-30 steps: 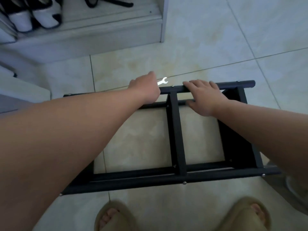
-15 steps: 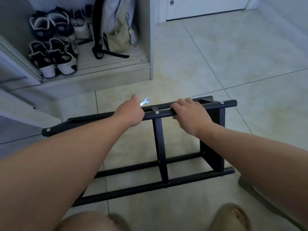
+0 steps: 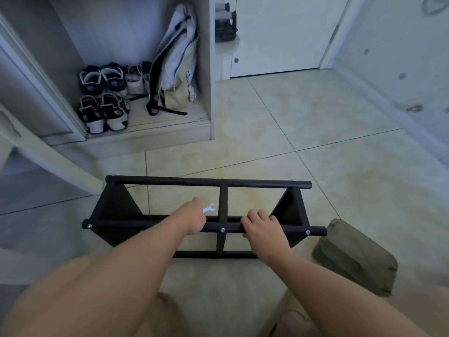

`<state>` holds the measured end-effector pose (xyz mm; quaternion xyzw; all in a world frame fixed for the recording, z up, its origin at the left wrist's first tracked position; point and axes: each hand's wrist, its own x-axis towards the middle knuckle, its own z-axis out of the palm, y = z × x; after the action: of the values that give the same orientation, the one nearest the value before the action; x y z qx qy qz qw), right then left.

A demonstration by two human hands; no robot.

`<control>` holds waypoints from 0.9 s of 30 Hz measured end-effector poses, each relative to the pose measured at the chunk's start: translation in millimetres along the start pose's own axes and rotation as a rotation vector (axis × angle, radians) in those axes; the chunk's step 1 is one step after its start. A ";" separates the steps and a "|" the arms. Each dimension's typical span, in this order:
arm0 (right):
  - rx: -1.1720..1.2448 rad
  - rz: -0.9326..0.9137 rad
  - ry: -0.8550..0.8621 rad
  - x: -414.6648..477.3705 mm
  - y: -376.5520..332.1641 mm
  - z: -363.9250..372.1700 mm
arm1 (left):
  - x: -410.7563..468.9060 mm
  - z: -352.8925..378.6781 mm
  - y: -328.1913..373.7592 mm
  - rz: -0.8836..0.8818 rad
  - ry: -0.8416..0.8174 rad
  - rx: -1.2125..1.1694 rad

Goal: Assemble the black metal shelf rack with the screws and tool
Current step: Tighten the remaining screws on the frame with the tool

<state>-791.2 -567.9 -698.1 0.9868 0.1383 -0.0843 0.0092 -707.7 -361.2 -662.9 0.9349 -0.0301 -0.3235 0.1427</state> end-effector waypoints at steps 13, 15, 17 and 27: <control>0.037 -0.017 -0.159 -73.4 6.9 5.1 | -63.5 72.3 5.8 0.051 0.082 -0.173; 0.056 -0.025 -0.201 -77.3 8.3 0.5 | -70.0 77.2 7.8 0.051 0.062 -0.175; 0.086 -0.026 -0.251 -76.6 10.6 -6.1 | -73.6 80.2 7.5 0.044 0.045 -0.182; 0.076 -0.147 -0.180 -42.5 4.6 -13.3 | -63.9 69.2 -1.8 0.010 -0.033 -0.274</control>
<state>-828.0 -583.3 -677.8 0.9621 0.2056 -0.1780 -0.0220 -800.6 -367.1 -677.2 0.9010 0.0072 -0.3391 0.2704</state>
